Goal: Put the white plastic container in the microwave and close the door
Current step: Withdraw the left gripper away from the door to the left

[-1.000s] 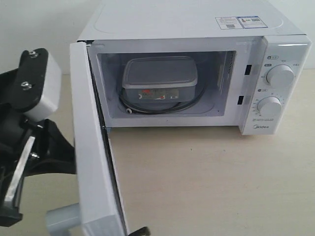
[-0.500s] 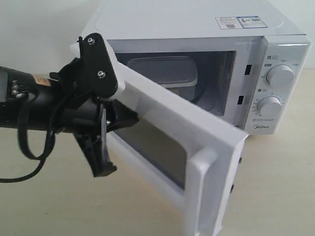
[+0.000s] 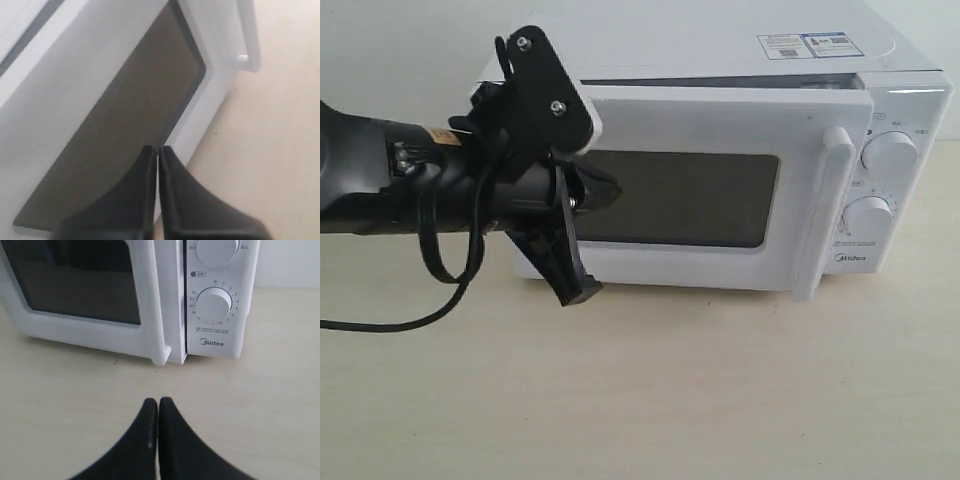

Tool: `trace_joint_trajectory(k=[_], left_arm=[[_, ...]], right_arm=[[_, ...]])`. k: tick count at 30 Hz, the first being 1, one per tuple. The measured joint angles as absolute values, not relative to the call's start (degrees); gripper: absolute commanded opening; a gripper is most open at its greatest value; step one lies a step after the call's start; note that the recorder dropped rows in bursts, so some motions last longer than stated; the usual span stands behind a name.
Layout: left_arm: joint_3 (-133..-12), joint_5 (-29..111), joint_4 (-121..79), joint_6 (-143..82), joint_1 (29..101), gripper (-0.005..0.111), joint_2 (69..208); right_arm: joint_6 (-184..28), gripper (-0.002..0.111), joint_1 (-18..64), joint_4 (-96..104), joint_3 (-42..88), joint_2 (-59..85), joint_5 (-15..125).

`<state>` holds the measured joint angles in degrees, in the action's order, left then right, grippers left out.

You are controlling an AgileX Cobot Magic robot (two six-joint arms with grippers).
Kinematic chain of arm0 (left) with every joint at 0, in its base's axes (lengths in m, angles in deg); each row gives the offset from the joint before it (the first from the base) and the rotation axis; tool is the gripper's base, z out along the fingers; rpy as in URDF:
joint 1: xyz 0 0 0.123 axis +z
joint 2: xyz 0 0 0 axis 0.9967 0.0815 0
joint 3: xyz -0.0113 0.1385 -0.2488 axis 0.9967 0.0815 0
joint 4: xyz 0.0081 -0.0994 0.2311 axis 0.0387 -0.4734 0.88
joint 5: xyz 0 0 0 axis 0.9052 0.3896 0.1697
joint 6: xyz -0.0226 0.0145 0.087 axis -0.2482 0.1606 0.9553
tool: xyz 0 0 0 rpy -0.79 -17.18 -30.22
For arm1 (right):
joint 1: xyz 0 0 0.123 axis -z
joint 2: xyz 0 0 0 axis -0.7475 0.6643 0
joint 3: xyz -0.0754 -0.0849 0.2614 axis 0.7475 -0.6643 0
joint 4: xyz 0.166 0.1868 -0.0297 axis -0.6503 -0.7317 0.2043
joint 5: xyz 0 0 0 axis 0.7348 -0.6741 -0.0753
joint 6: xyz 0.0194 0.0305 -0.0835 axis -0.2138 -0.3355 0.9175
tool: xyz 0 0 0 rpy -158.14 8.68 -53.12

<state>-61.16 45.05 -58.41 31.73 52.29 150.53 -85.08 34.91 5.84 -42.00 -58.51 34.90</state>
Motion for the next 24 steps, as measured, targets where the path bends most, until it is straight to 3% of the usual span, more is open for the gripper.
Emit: trace_joint_trajectory(k=[24], left_arm=[[-56.06, 67.26, -56.06, 26.86, 52.29, 0.004, 115.91]], right_arm=[[-85.08, 0.0, 35.02, 5.84, -42.0, -58.51, 34.9]])
